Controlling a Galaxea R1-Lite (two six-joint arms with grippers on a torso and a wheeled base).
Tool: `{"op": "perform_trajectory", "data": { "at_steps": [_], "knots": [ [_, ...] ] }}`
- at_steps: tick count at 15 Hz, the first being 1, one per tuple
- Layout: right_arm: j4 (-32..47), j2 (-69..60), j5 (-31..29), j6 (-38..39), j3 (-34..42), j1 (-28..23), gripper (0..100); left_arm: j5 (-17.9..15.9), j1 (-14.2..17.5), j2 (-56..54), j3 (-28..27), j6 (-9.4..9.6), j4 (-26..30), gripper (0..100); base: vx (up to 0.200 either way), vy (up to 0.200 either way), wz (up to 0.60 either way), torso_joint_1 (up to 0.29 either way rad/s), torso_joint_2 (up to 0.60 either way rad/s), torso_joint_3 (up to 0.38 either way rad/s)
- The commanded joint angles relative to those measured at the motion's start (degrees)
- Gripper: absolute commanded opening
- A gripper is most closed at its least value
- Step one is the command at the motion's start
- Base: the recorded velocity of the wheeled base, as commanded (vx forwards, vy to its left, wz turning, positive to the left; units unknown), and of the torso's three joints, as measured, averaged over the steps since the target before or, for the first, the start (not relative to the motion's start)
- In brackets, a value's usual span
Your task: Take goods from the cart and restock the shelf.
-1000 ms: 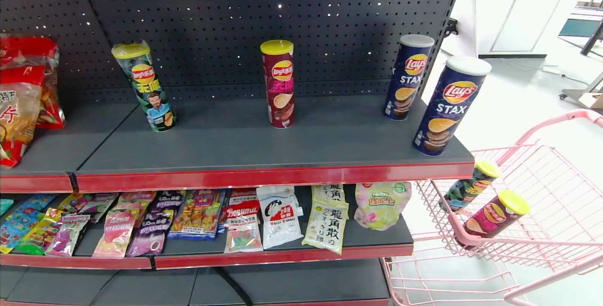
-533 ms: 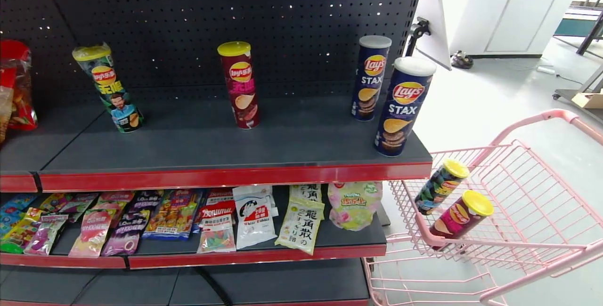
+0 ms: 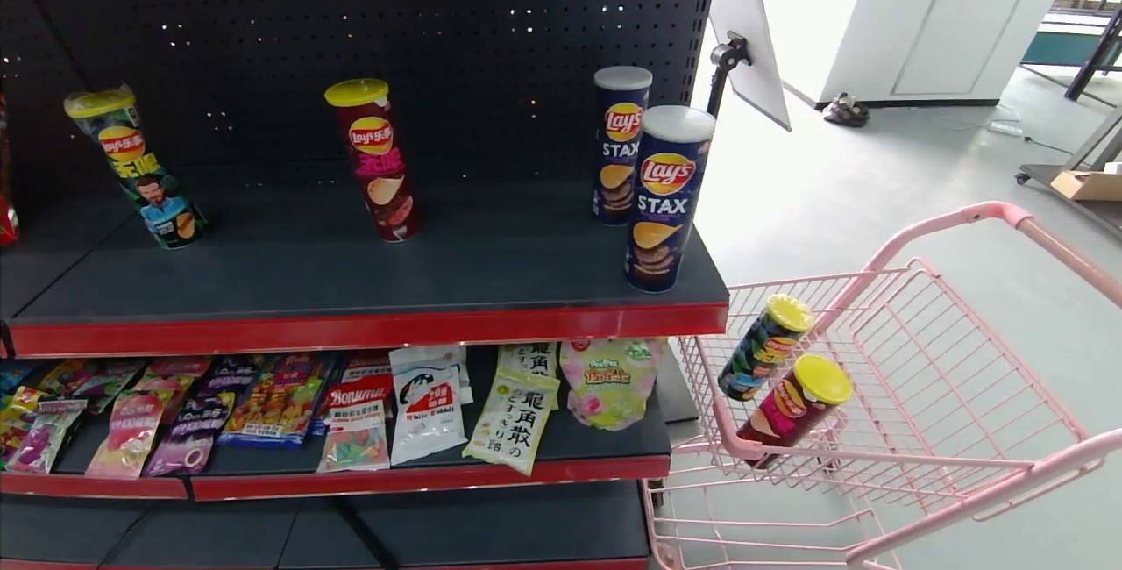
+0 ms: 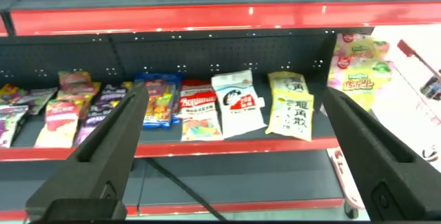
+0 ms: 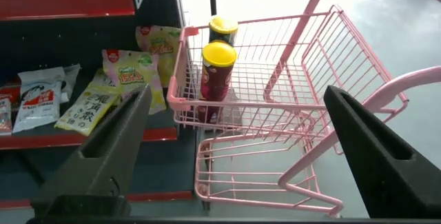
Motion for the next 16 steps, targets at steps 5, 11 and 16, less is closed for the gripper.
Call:
{"op": "perform_trajectory", "data": {
  "at_steps": [5, 11, 16],
  "knots": [
    [0.0, 0.1, 0.0, 0.0, 0.0, 0.0, 100, 0.0, 0.0, 0.0, 0.0, 0.0, 0.0, 100, 0.12, 0.0, 0.0, -0.002, 0.0, -0.001],
    [0.0, 0.1, 0.0, 0.0, 0.0, 0.0, 100, 0.0, 0.0, 0.0, 0.0, 0.0, 0.0, 100, 0.067, 0.0, 0.0, -0.001, 0.0, 0.002],
    [0.0, 0.1, 0.0, 0.1, -0.1, 0.0, 100, 0.0, 0.0, 0.0, 0.0, -0.09, 0.0, 100, 0.0, 0.0, -0.6, 0.0, 0.0, 0.001]
  ]
}}
